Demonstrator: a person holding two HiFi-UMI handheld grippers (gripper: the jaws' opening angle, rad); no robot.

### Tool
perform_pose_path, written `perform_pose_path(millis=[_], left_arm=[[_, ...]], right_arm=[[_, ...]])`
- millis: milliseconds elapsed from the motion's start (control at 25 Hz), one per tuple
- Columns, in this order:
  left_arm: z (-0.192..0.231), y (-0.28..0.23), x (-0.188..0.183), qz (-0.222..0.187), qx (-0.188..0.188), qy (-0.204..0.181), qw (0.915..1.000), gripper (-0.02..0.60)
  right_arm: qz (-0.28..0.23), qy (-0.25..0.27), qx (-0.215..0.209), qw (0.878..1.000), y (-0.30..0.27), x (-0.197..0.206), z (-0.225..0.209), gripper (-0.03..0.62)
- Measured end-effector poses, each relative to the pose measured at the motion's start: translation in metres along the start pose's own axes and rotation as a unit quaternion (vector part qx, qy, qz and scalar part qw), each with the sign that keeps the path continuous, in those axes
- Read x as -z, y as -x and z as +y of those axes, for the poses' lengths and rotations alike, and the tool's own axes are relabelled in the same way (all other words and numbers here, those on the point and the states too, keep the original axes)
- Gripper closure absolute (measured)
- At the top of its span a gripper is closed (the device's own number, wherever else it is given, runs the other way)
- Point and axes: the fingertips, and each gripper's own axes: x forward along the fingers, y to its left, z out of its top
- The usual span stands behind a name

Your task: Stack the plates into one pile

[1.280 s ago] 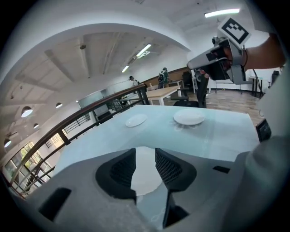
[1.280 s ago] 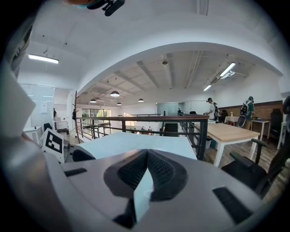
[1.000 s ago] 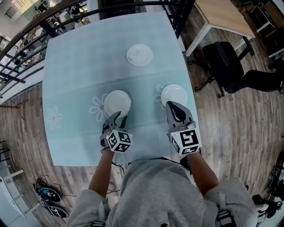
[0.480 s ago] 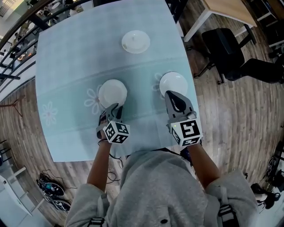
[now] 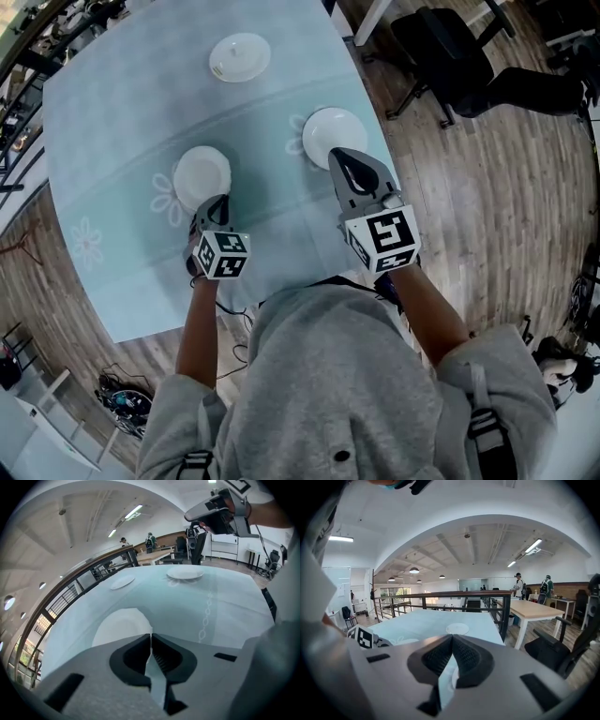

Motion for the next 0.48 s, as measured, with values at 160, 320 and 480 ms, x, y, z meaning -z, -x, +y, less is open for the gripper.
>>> perform_pose_path(millis=[160, 320, 480], left_arm=[[0.015, 0.015, -0.019, -0.030, -0.025, 0.027, 0.9989, 0.555], [0.036, 0.028, -0.041, -0.061, -0.059, 0.035, 0.9958, 0.557], [0.053, 0.040, -0.065, -0.090, -0.095, 0.028, 0.9910, 0.557]], right_arm=[[-0.014, -0.001, 0.005, 1.000, 0.011, -0.008, -0.002, 0.568], [-0.027, 0.000, 0.011, 1.000, 0.022, -0.015, -0.007, 0.568], [-0.036, 0.002, 0.017, 0.999, 0.033, -0.015, -0.015, 0.568]])
